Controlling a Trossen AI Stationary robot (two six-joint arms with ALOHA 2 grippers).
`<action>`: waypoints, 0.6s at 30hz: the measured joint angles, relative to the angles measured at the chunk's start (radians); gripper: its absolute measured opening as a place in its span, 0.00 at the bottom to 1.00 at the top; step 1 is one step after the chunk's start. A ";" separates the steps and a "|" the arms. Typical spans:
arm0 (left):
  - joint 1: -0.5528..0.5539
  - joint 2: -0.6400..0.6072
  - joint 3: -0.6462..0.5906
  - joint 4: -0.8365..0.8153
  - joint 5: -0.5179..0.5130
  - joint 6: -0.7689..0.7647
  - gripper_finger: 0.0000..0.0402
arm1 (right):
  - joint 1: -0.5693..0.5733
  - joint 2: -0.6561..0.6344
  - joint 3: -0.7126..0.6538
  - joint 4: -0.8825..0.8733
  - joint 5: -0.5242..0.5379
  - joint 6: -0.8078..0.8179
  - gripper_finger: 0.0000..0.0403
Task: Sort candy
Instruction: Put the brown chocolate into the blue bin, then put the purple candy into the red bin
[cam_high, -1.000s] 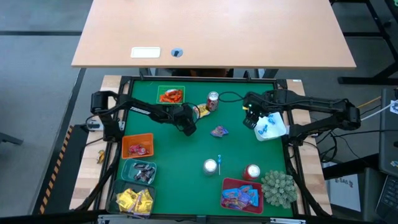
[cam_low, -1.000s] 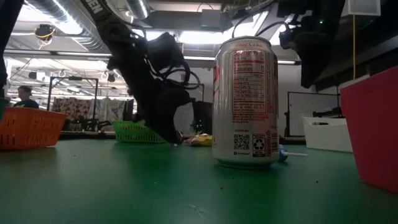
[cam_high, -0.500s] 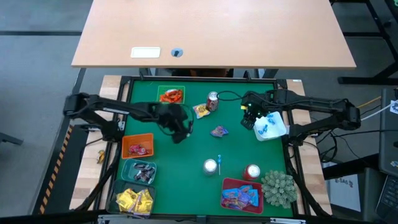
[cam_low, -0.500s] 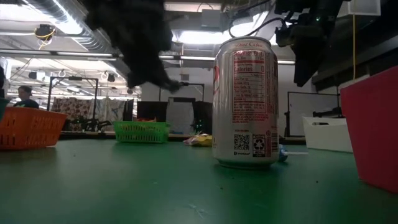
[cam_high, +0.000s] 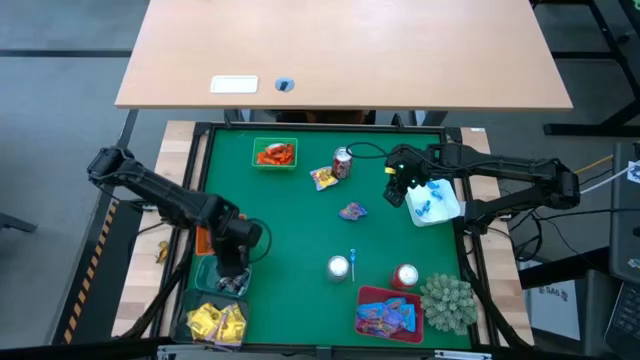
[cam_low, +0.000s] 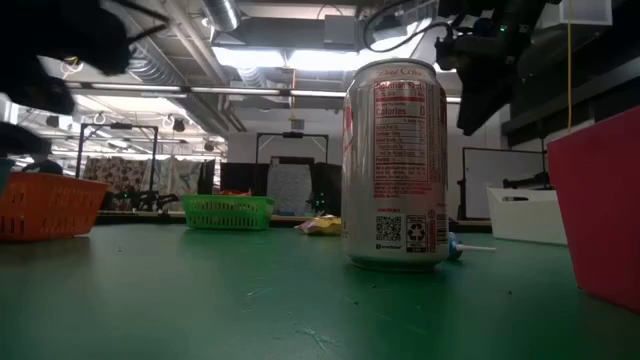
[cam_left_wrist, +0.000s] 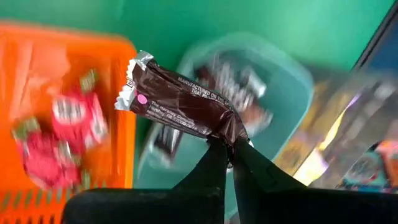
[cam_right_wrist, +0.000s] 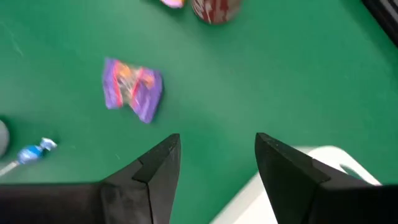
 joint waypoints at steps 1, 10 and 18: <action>-0.027 0.001 0.000 -0.022 0.000 -0.012 0.00 | 0.000 0.000 0.000 0.016 -0.006 -0.002 0.51; -0.182 0.001 0.000 -0.081 -0.034 -0.189 0.00 | 0.000 0.008 0.000 0.188 -0.141 -0.103 0.51; -0.258 0.001 0.000 -0.080 -0.131 -0.354 0.17 | 0.000 0.100 0.000 0.302 -0.201 -0.205 0.51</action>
